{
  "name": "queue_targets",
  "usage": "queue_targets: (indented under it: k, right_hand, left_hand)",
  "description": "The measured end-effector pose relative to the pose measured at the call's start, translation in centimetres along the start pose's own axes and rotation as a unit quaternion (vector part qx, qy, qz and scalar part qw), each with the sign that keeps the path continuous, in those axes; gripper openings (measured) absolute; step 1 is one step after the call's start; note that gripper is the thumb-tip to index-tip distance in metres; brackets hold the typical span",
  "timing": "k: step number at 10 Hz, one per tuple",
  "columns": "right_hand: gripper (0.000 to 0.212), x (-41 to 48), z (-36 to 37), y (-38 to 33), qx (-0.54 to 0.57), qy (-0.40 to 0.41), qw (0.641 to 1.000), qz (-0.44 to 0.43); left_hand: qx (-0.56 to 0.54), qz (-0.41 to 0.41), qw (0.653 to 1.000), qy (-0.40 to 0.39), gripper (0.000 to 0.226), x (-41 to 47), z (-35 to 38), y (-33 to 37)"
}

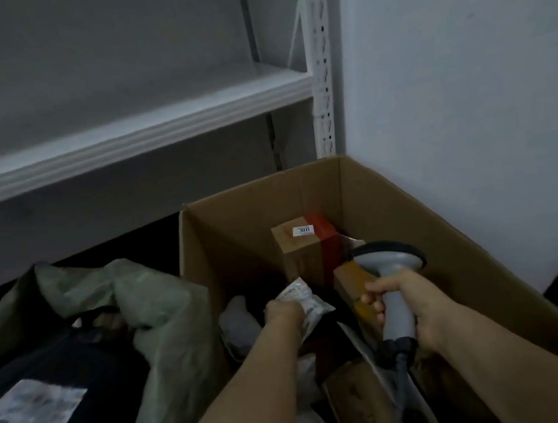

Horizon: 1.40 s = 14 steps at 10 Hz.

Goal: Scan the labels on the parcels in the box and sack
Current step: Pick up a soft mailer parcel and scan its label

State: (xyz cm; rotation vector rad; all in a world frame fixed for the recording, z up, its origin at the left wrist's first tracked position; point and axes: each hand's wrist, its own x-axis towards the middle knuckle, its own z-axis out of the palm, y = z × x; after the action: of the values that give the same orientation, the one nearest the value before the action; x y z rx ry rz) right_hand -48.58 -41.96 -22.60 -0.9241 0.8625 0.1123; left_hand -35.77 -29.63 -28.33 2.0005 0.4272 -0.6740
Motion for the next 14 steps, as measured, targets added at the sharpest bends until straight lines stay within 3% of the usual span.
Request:
queue_targets:
  k: [1, 2, 3, 4, 6, 7, 8, 10, 12, 14]
  right_hand:
    - [0.016, 5.9, -0.5, -0.5, 0.02, -0.043, 0.999, 0.027]
    - [0.004, 10.0, -1.1, -0.2, 0.043, -0.093, 0.994, 0.045]
    - [0.019, 13.4, -2.3, 0.8, 0.078, -0.119, 0.989, 0.045]
    - [0.028, 14.8, -3.1, 1.9, 0.087, -0.114, 0.989, 0.043]
    - [0.012, 11.1, -2.0, 1.9, -0.008, -0.072, 0.997, 0.015]
    - [0.008, 6.2, -0.7, 0.8, -0.055, -0.058, 0.997, -0.018]
    - [0.008, 0.4, 0.8, -0.6, -0.091, -0.056, 0.993, -0.056]
    - [0.019, -11.2, 4.9, -2.2, -0.152, -0.074, 0.976, -0.14]
    - [0.008, -20.0, 10.7, -1.1, -0.185, -0.056, 0.945, -0.263]
    - [0.008, -25.0, 13.9, 1.4, -0.282, -0.067, 0.91, -0.298]
  left_hand:
    - [0.186, 0.024, 0.982, -0.015, 0.052, 6.9, 3.7, -1.4]
    - [0.001, -0.089, 0.996, -0.02, 0.054, 12.0, 5.6, -3.0]
    - [0.083, -0.094, 0.988, -0.085, 0.109, 18.6, 8.6, -5.8]
    - [0.044, -0.15, 0.987, -0.029, 0.155, 21.8, 10.0, -7.6]
    - [-0.115, -0.032, 0.993, -0.006, 0.045, 13.4, 7.7, -3.6]
    - [-0.236, -0.011, 0.971, -0.036, 0.032, 8.4, 5.1, 0.0]
    - [-0.282, 0.052, 0.955, -0.077, 0.025, 2.8, 1.3, 3.7]
    - [-0.29, 0.163, 0.936, -0.118, 0.029, -8.6, -8.6, 7.5]
    - [-0.297, 0.217, 0.922, -0.12, 0.029, -17.0, -17.9, 6.2]
    - [-0.331, 0.229, 0.91, -0.099, 0.024, -20.9, -23.4, 3.6]
